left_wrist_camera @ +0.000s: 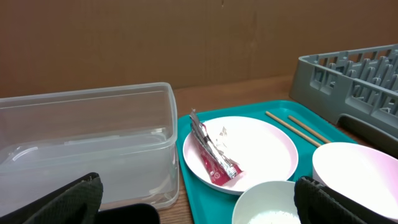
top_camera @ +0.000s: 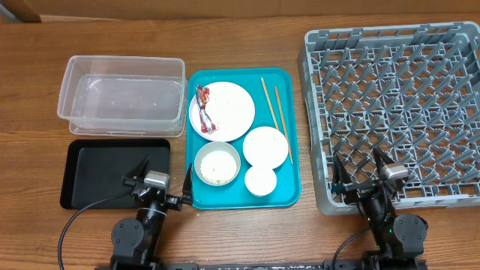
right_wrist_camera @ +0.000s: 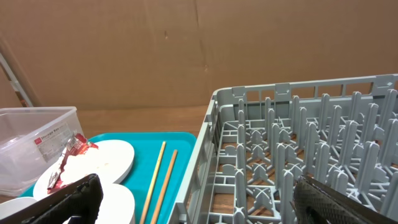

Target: Sort waste into correct bins and load items into the dishwasher

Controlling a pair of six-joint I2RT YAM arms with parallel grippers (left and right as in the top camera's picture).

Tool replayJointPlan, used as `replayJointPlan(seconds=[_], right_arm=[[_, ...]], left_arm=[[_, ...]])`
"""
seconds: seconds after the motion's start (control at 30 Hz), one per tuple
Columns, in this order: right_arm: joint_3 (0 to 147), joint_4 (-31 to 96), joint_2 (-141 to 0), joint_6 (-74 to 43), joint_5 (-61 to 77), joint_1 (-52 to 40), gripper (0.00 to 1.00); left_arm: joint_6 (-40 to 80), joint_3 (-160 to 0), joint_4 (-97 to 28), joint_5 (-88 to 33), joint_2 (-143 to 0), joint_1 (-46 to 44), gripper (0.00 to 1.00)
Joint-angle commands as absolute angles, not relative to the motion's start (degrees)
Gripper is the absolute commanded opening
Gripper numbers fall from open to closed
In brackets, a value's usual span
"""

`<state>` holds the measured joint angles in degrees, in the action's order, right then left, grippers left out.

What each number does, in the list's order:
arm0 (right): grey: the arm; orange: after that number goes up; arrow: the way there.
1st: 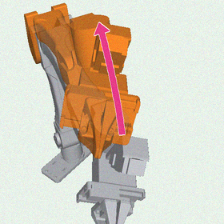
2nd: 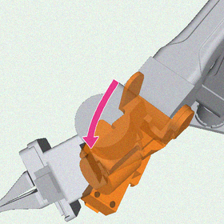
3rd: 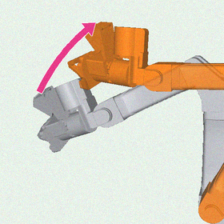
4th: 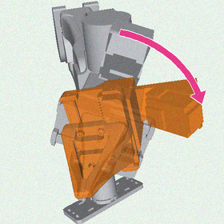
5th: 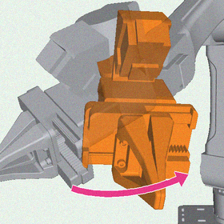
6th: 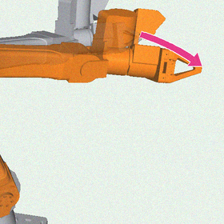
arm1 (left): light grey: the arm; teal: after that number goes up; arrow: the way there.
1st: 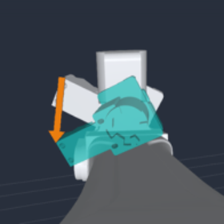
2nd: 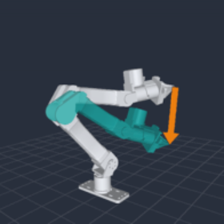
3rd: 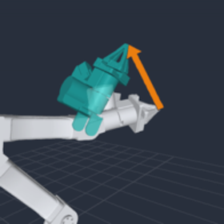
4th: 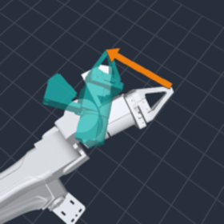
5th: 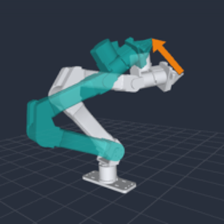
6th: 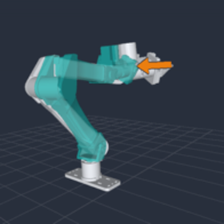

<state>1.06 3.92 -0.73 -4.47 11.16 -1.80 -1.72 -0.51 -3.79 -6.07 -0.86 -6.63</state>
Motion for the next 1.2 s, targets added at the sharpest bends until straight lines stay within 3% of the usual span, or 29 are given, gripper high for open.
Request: replayJointPlan(seconds=[0.0,0.97,1.17], right_arm=[[0.4,3.5,-0.2,-4.4,11.2,-1.8,1.00],[0.4,3.2,-0.2,-4.5,11.2,-1.8,1.00],[0.4,3.3,-0.2,-4.5,11.2,-1.8,1.00]], left_arm=[[-2.6,-0.3,-3.8,-6.9,-0.3,-6.3,1.00],[-2.4,-0.3,-3.8,-7.2,-0.3,-6.3,1.00],[8.4,-0.3,-3.7,-7.6,-0.3,-6.4,1.00]])
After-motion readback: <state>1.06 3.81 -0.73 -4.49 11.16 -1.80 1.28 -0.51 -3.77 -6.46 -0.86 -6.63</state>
